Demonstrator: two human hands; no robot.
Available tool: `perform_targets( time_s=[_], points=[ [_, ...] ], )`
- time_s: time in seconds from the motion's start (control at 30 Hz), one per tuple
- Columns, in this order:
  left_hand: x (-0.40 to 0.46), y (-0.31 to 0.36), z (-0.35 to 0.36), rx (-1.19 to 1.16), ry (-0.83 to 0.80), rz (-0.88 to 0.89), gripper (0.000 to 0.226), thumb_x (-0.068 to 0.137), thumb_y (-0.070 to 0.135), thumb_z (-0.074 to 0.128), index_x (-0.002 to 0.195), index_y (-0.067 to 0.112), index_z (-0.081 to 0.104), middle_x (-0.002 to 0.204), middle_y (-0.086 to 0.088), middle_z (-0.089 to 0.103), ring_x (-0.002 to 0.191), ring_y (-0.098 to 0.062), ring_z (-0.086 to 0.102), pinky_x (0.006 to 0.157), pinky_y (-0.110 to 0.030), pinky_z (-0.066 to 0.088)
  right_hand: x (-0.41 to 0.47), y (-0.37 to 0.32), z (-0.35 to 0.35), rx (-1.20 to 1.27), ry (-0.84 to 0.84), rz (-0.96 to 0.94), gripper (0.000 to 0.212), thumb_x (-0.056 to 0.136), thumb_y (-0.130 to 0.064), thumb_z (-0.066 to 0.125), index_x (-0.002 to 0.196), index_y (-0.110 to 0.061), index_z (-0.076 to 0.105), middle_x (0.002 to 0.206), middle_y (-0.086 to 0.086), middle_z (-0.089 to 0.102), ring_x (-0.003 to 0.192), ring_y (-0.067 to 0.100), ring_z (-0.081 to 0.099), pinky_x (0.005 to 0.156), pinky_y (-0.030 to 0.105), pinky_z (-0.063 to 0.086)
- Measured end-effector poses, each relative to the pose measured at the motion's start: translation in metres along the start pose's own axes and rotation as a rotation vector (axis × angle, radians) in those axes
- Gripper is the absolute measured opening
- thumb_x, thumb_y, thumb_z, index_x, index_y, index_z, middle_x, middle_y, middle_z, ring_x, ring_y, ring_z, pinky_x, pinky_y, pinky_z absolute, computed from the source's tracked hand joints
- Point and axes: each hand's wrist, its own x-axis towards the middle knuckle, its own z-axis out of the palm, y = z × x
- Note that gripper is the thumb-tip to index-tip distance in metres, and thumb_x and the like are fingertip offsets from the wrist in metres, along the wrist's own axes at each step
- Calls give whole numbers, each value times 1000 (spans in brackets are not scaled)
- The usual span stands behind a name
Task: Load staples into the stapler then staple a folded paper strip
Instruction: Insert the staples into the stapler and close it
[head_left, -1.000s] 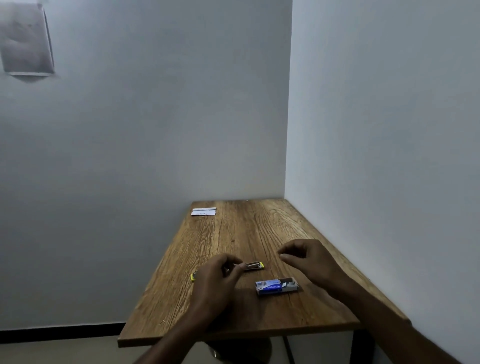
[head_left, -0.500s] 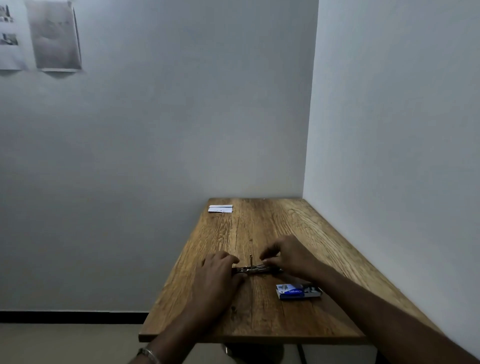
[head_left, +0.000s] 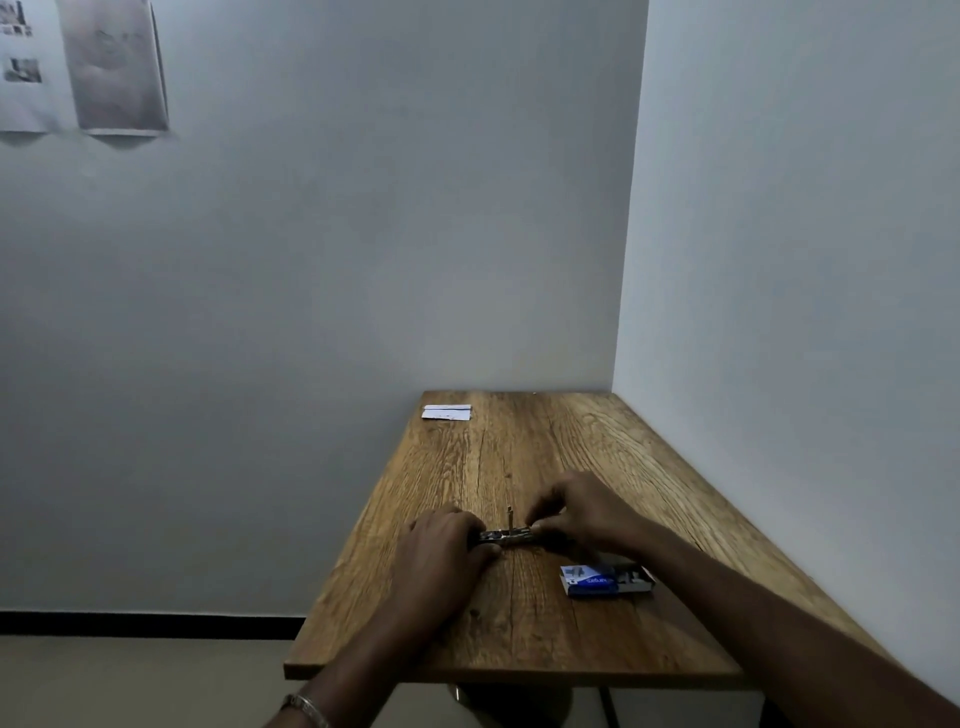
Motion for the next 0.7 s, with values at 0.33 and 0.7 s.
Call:
perform_targets(
  time_s=[0.33,0.7],
  points=[
    [0,1,-1,-21,-23,-8,27,88,48,63,110,31,66,105,14,62,95,-3,54,90,-31,49,0,2,2,83,16,35,8,84,-13,76,88,-20,76,83,-12,73,78,-7,69,63,11,53],
    [0,2,-2,-36,-29,-4,27,90,46,62,111,30,66,105,14,61,95,-3,53,92,-32,49,-10,11,0,79,96,35,27,92,-6,63,102,-27,76,101,-21,69,89,-12,62,68,8,47]
  ],
)
